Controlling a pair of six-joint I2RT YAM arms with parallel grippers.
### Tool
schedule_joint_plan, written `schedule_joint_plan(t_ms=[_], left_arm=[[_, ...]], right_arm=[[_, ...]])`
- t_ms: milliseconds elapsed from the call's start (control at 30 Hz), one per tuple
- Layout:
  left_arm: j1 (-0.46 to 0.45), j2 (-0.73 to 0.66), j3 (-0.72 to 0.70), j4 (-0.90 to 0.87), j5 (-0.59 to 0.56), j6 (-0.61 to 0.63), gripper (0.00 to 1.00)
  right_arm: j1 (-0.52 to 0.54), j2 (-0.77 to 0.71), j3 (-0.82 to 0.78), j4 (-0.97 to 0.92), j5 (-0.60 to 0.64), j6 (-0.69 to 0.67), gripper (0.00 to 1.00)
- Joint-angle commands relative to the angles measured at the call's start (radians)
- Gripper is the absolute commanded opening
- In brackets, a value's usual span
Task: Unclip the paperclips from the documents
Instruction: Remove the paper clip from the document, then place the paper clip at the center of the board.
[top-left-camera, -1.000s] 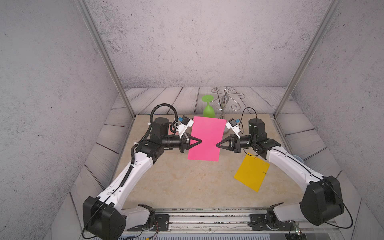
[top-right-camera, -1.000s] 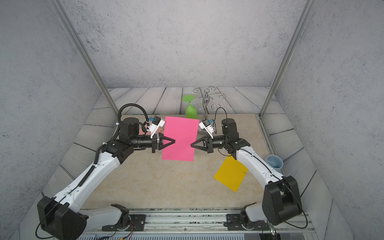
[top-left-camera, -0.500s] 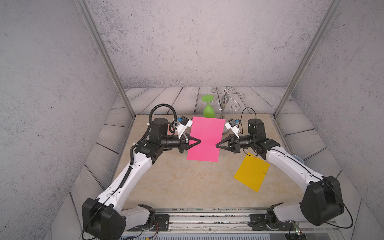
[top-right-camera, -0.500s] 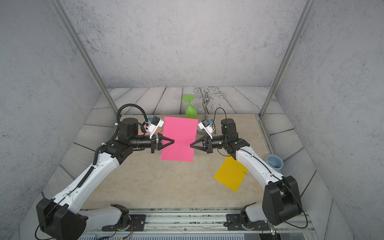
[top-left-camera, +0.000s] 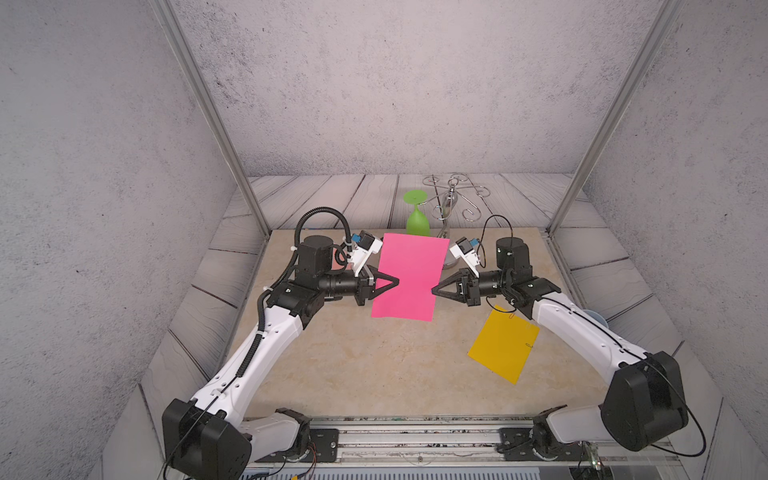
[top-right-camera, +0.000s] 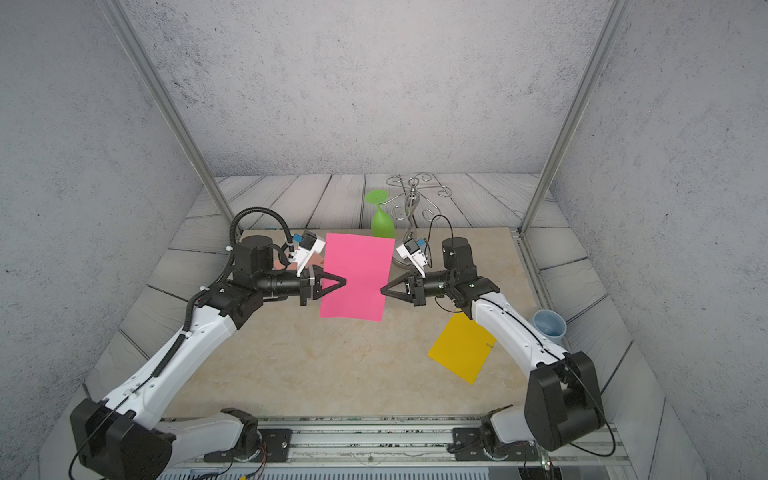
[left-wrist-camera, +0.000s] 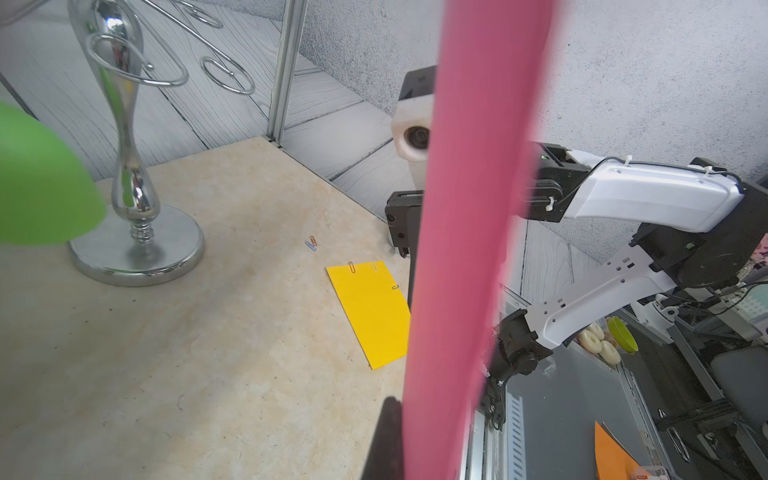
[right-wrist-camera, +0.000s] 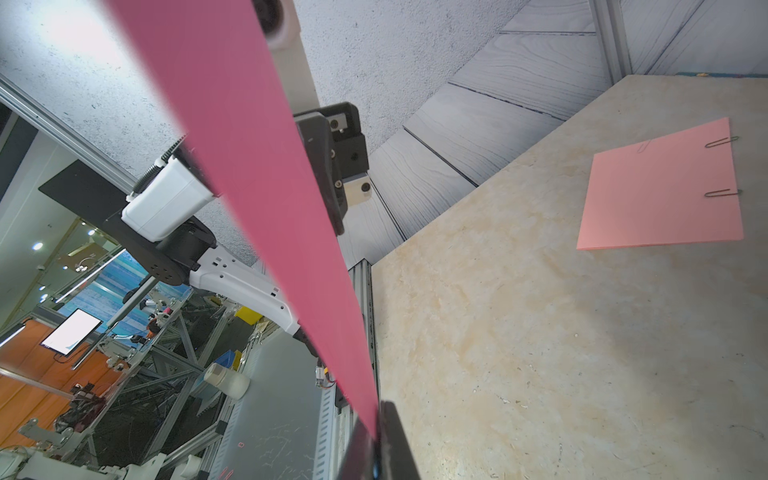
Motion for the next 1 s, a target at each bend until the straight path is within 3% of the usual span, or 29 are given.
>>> schedule_joint_plan(t_ms=[0, 500, 700, 967], left_arm=[[0.017, -0.024, 0.001, 0.016, -0.004, 0.015, 0.00], [0.023, -0.031, 0.007, -0.012, -0.008, 0.034, 0.00], [0.024, -0.024, -0.001, -0.016, -0.012, 0.039, 0.00], [0.025, -0.012, -0.021, -0.001, -0.018, 0.032, 0.00]], right_arm=[[-0.009, -0.010, 0.012, -0.028, 0.012, -0.014, 0.08], [-0.065, -0.005, 0.006, -0.099, 0.074, -0.055, 0.08], [-0.150, 0.019, 0.008, -0.147, 0.241, -0.026, 0.06], [-0.273, 0.088, 0.026, -0.212, 0.560, 0.046, 0.05]])
